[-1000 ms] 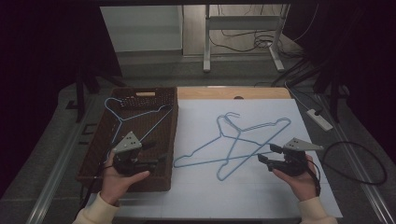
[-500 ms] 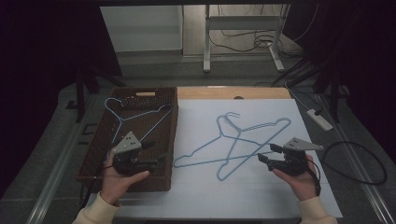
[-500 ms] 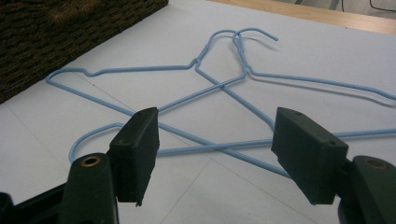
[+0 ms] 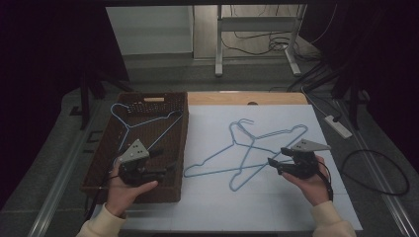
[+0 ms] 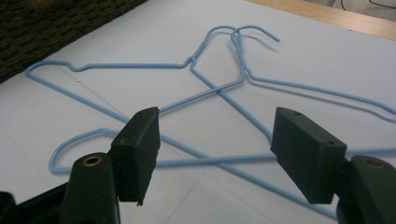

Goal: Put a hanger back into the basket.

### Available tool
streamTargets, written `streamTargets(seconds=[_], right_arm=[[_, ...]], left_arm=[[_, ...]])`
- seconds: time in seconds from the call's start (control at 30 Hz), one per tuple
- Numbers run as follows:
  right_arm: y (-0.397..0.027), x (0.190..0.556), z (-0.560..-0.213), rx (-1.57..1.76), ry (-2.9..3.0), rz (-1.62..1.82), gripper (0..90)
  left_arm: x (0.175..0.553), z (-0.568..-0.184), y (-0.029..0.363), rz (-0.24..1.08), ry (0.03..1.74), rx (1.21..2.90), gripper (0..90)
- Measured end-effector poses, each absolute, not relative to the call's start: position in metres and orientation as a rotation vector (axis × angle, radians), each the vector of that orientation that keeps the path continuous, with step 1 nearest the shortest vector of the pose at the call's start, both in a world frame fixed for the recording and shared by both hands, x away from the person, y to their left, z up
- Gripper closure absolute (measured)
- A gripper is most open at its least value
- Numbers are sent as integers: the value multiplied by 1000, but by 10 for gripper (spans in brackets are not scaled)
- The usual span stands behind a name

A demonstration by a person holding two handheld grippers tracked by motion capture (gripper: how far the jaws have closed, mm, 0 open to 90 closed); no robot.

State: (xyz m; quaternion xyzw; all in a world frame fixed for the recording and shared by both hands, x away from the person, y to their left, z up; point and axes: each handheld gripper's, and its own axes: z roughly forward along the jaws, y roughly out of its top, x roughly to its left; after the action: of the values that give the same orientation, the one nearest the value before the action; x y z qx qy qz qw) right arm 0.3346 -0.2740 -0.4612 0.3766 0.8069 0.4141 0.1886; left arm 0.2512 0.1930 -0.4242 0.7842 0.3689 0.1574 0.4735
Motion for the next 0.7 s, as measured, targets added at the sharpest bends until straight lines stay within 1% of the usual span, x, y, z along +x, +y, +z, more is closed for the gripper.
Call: streamTargets(seconds=[0.2, 0.47, 0.7], right_arm=[[-261, 361, -461, 1076, 2315, 1094, 335], [-249, 401, -472, 1133, 2389, 1020, 346], [-239, 432, -480, 1168, 2426, 962, 361]], left_arm=[[251, -424, 193, 386, 899, 1922, 317], [252, -428, 190, 366, 902, 1920, 318], [252, -428, 187, 383, 895, 1936, 317]])
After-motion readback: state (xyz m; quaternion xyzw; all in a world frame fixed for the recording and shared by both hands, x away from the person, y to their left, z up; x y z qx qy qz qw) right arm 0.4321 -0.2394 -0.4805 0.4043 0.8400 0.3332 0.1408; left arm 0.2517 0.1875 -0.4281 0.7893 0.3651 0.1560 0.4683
